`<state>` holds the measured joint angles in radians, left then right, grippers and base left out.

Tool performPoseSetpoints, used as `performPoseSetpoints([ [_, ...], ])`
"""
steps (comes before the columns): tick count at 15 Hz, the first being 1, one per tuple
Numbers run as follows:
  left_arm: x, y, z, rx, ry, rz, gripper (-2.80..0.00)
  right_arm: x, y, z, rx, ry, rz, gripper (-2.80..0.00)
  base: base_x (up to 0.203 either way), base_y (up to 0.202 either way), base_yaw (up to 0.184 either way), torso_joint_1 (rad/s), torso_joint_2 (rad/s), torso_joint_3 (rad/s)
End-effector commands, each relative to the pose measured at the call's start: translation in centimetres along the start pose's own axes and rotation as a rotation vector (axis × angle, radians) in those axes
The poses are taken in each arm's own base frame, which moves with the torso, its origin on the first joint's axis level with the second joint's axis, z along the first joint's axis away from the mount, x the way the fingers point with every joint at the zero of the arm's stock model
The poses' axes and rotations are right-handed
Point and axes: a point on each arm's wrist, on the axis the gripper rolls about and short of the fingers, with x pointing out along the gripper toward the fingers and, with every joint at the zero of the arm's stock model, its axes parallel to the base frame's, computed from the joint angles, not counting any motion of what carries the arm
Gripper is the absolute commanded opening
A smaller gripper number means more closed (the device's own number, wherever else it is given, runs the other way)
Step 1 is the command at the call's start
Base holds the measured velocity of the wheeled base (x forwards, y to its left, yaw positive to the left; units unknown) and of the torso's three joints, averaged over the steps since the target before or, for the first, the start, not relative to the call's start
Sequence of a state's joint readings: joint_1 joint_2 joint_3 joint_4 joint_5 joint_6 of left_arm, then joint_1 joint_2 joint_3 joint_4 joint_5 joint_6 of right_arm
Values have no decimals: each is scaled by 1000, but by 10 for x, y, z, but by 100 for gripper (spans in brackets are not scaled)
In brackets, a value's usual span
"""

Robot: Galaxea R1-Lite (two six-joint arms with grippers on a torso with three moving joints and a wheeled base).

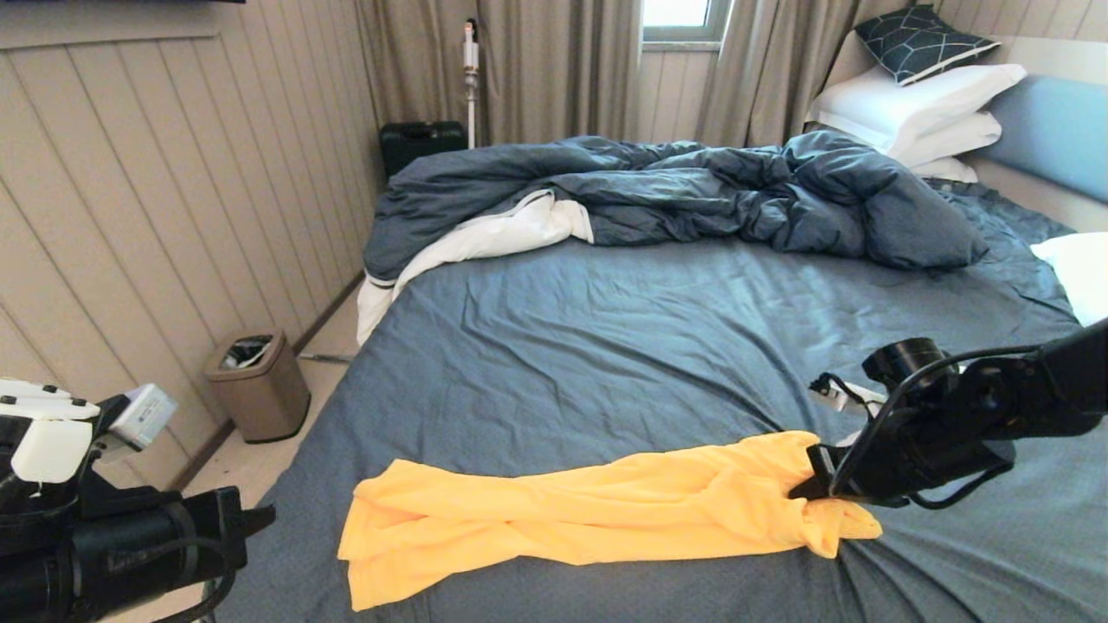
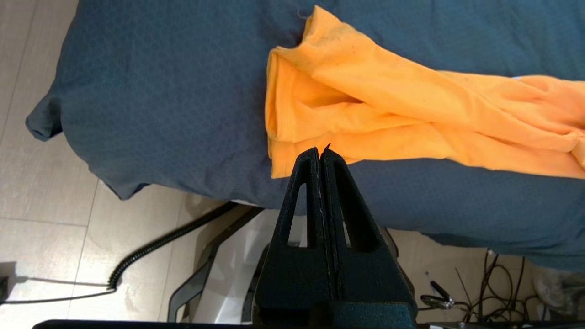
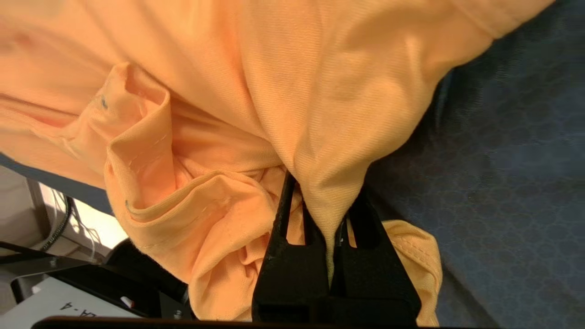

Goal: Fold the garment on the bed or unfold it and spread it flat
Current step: Fold the yellow T-shirt

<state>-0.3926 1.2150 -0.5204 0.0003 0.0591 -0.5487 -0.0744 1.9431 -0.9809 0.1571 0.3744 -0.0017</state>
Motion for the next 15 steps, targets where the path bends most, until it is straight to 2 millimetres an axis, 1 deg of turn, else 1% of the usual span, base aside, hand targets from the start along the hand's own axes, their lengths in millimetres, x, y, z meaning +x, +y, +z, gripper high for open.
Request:
performPoseSetpoints([
  [1,0,0,0,-4,-1,-4,-280,-8,-11,0,24,-22,-25,-280,0,0,0,0,0,0],
  [3,1,-1,1,-3,3,-7,-280,-7,-19,-3,43,-14,-35,-280,0,0,0,0,0,0],
  [7,2,-1,1,-3,5,-9,-280,0,-24,1,50,-11,-38,-280,0,0,0,0,0,0],
  [10,2,-1,1,-3,7,-9,-280,-11,-46,3,92,-46,-74,-280,0,0,0,0,0,0],
  [15,2,-2,2,-4,5,-12,-280,-44,-101,6,174,-147,-169,-280,0,0,0,0,0,0],
])
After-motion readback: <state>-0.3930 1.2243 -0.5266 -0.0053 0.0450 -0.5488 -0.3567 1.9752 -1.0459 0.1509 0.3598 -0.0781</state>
